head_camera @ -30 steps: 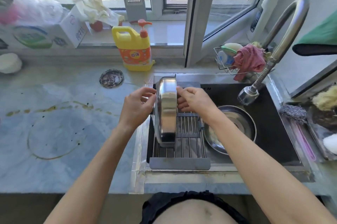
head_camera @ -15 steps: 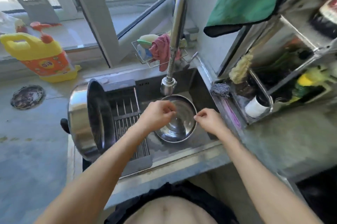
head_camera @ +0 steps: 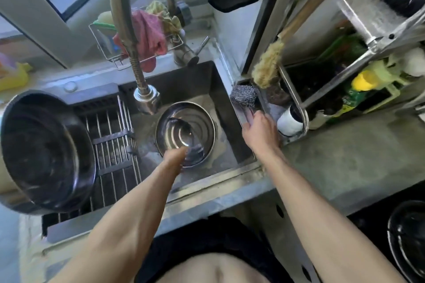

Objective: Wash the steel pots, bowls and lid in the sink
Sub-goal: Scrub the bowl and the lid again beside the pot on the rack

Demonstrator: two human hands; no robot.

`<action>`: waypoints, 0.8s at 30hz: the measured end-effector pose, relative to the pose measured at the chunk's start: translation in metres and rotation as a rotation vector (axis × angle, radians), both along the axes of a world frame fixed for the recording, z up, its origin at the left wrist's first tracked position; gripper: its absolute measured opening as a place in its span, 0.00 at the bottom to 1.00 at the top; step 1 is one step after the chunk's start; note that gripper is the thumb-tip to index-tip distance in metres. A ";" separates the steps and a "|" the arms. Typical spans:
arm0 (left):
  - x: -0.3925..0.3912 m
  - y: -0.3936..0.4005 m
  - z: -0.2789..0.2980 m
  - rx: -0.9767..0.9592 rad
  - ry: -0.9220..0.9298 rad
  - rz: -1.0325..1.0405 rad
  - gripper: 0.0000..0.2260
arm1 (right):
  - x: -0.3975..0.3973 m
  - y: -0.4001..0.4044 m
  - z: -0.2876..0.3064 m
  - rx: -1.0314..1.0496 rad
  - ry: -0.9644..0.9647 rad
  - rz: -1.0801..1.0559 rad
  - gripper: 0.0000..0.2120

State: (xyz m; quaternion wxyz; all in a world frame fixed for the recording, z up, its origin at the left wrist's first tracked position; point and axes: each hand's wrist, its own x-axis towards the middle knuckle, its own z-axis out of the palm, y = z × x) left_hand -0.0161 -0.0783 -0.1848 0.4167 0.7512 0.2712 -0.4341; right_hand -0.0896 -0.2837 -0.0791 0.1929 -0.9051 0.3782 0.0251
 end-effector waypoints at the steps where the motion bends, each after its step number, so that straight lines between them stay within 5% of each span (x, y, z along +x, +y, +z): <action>1: 0.000 0.001 -0.005 0.016 0.022 0.023 0.13 | 0.002 -0.002 -0.002 -0.042 0.030 0.032 0.12; 6: 0.003 -0.003 -0.027 -0.028 0.141 0.081 0.08 | 0.014 -0.005 -0.015 -0.120 0.171 0.072 0.13; 13: -0.004 -0.003 -0.061 -0.131 0.279 0.487 0.13 | 0.017 0.000 -0.027 -0.117 0.230 0.089 0.12; 21: 0.012 -0.010 -0.014 -0.223 0.113 0.575 0.06 | 0.014 0.002 -0.019 0.011 0.030 0.049 0.14; 24: 0.029 0.004 0.013 -0.129 -0.063 0.504 0.15 | 0.010 0.003 -0.018 0.090 -0.025 0.035 0.14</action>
